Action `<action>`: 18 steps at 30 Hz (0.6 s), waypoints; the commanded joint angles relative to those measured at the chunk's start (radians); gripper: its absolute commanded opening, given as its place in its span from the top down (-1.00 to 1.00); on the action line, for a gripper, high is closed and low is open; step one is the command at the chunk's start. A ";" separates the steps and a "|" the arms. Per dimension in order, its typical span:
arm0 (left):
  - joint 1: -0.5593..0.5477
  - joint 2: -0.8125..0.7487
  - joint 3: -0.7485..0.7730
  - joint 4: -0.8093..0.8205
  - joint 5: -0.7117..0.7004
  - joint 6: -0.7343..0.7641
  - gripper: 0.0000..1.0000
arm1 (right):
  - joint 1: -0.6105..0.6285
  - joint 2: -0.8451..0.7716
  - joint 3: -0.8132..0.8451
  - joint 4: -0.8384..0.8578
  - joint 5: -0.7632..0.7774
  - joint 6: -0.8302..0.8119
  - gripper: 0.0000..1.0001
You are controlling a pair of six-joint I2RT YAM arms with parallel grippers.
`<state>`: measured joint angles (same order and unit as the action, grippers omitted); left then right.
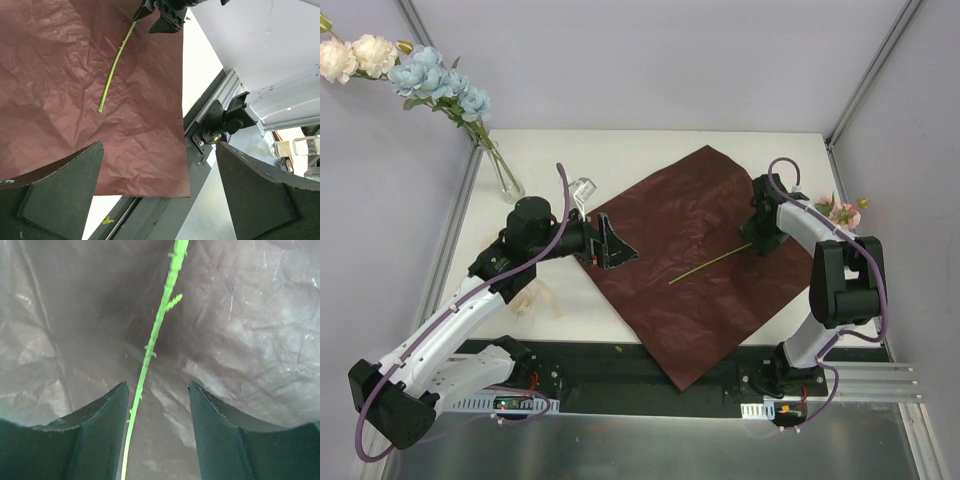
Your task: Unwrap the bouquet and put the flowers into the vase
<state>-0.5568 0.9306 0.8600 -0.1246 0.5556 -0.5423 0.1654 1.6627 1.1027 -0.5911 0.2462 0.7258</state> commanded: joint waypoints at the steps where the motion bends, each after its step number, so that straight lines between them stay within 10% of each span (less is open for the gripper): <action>1: -0.005 -0.036 -0.010 -0.027 -0.039 0.039 -0.86 | -0.020 0.060 0.065 0.028 0.041 -0.012 -0.08; 18: -0.005 -0.038 0.011 -0.070 -0.040 0.041 -0.86 | -0.024 0.150 0.074 0.062 0.096 0.029 0.41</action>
<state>-0.5568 0.9073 0.8543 -0.1936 0.5182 -0.5228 0.1455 1.8080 1.1580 -0.5407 0.3019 0.7238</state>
